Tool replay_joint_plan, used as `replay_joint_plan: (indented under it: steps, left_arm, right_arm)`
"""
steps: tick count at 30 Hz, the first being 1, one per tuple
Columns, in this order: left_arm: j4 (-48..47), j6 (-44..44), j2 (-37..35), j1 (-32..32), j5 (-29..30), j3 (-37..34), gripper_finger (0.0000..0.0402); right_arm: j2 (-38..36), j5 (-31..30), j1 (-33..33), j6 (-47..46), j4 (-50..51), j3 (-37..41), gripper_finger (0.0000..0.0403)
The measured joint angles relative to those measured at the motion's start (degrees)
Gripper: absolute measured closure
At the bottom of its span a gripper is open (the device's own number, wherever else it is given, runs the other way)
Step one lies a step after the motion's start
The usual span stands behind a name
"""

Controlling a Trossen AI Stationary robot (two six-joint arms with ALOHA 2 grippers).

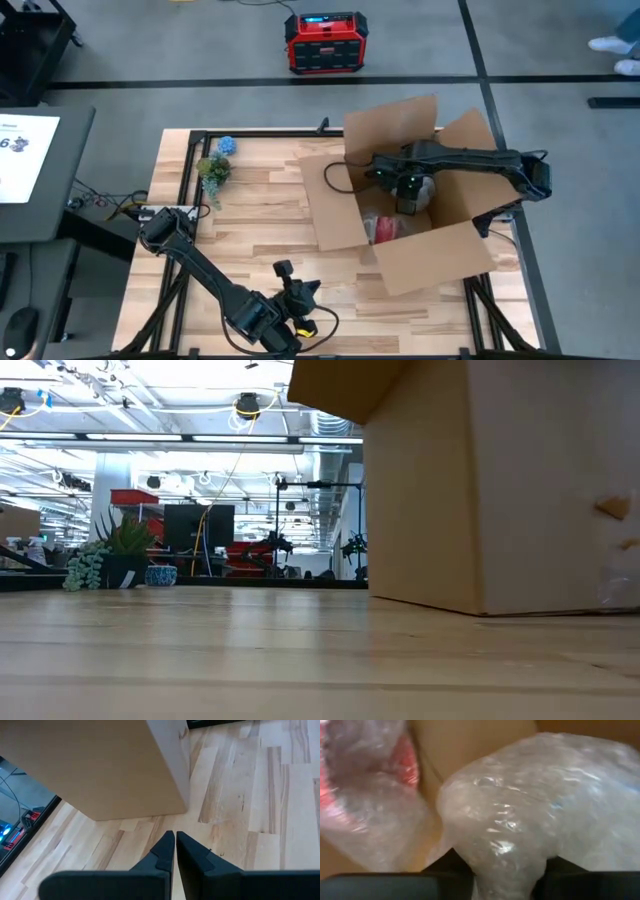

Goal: Wrap mug
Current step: Put the wrapped white patterned mug into the brown box, then close the cardboard box

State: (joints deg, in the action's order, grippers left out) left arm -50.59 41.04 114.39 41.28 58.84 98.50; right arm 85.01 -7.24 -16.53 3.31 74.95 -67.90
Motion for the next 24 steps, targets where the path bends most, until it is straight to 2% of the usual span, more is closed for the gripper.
replay_joint_plan:
  steps: [4, 8, 11, 15, 19, 24]
  left_arm:
    - [0.04, -0.04, 0.02, 0.0, -0.56, 0.0, 0.0402]
    - [0.2, -0.04, 0.02, 0.0, -1.23, 0.0, 0.0402]
    - [0.2, 0.03, 0.04, 0.0, -1.33, 0.0, 0.0402]
    - [0.39, 1.2, 0.06, -0.27, -0.3, 0.0, 0.0402]
    - [0.03, 4.5, 0.09, -1.94, 2.8, -0.31, 0.0402]
    - [-8.54, 10.69, -0.02, -4.84, 12.82, -0.37, 0.0402]
  right_arm:
    - [0.02, 0.93, -0.53, 1.09, 4.73, -0.8, 0.0242]
    - [-0.06, 0.39, -0.53, 1.06, 9.83, -5.7, 0.0189]
    - [-1.42, 0.19, -0.03, -0.24, 13.41, -11.21, 0.0172]
    - [-6.17, -0.11, 2.58, -3.04, 15.11, -19.72, 0.0169]
    - [-12.95, -0.11, 9.18, -10.1, 14.96, -26.84, 0.0169]
    - [-21.43, -0.1, 26.67, -26.43, 15.06, -27.02, 0.0169]
